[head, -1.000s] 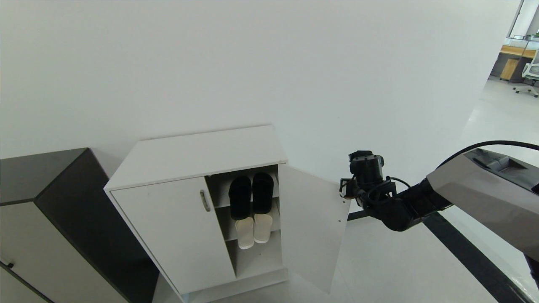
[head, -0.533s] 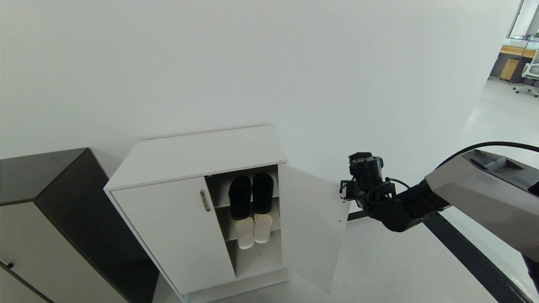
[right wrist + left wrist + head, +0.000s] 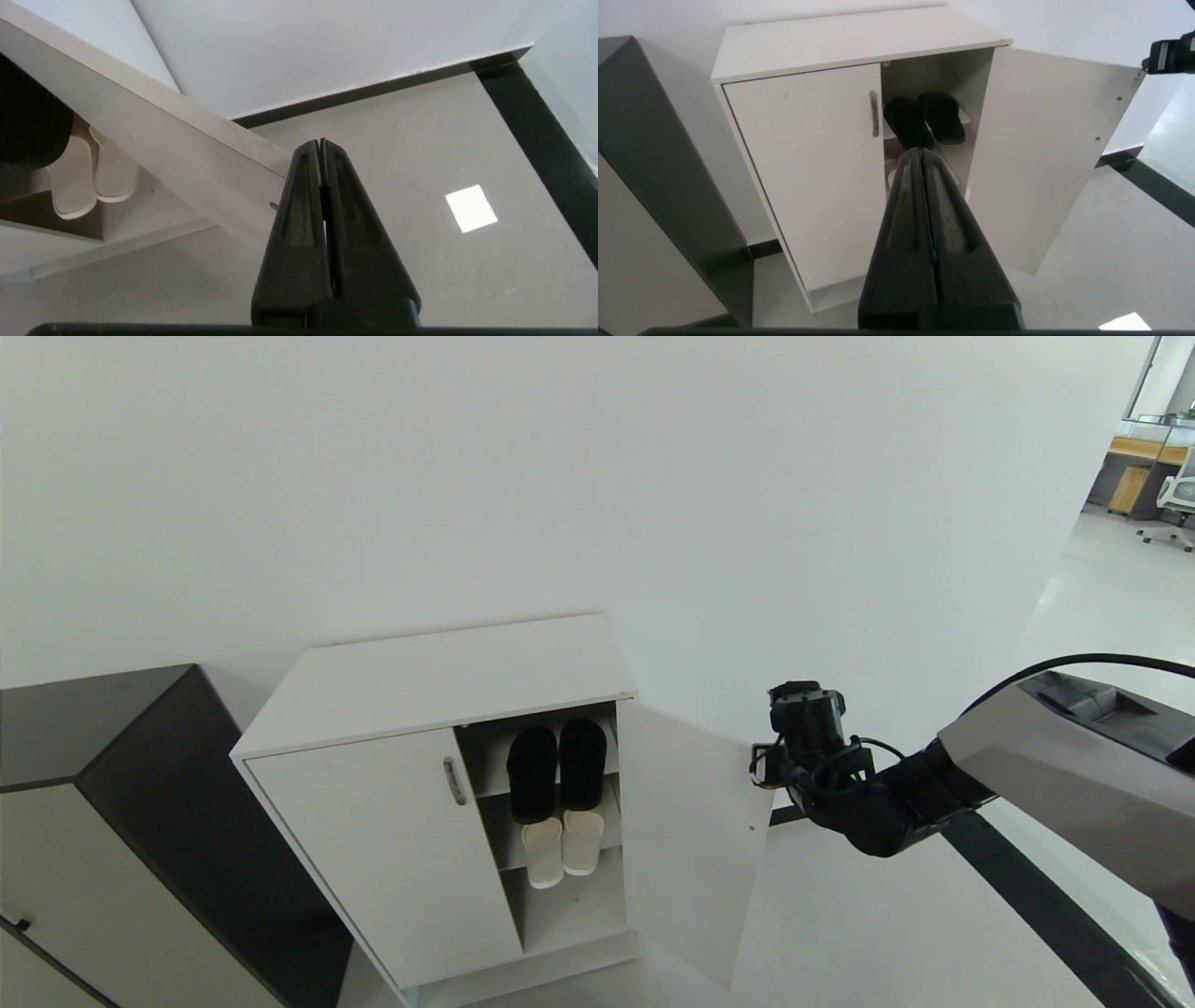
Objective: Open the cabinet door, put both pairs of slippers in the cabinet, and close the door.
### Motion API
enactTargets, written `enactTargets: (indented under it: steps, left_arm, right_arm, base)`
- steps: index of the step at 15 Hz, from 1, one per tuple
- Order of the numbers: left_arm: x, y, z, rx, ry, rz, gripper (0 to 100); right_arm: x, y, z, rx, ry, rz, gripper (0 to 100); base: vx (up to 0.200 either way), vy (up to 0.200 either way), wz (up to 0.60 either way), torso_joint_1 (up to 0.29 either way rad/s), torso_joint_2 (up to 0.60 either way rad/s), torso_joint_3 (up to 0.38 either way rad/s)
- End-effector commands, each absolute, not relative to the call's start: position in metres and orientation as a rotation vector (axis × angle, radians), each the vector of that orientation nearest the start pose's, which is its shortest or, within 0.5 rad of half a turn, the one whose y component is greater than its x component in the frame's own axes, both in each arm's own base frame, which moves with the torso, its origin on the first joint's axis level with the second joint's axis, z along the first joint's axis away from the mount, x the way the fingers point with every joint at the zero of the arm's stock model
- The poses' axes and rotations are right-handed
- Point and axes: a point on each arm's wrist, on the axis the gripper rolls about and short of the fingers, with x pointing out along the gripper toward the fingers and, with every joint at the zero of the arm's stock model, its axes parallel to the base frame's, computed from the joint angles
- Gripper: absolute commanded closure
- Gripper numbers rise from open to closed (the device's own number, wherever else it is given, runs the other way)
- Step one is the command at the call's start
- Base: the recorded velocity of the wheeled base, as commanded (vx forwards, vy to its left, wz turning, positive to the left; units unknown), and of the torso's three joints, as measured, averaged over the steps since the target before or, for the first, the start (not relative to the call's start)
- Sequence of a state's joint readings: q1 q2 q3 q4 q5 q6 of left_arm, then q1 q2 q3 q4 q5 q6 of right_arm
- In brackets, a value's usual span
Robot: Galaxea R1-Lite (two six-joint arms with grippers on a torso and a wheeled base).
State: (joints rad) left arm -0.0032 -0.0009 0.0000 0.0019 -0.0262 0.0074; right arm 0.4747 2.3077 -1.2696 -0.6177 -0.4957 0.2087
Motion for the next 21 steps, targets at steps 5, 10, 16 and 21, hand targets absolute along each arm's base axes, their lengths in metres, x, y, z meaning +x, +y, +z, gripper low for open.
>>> enactTargets:
  steps: [5,10,16,21]
  left_arm:
    - [-0.023,-0.001,0.075,0.006,0.001,-0.029,100]
    - [-0.023,-0.001,0.075,0.006,0.001,-0.029,100]
    - [-0.023,-0.001,0.075,0.006,0.001,-0.029,100]
    - [-0.023,-0.001,0.075,0.005,0.001,-0.029,100]
  right_arm:
    - [0.366,0.220,0.081,-0.012,0.375,0.024,100]
    - [0.317,0.246,0.109,-0.008,0.348,0.144,100]
    - [0.360,0.220,0.087,-0.003,0.370,0.034,100]
    - [0.370,0.218,0.070,-0.016,0.398,0.016,100]
  base:
    - [0.000,0.000,0.00,0.000,0.00,0.000]
    - [0.000,0.000,0.00,0.000,0.00,0.000]
    - [0.000,0.000,0.00,0.000,0.00,0.000]
    - [0.000,0.000,0.00,0.000,0.00,0.000]
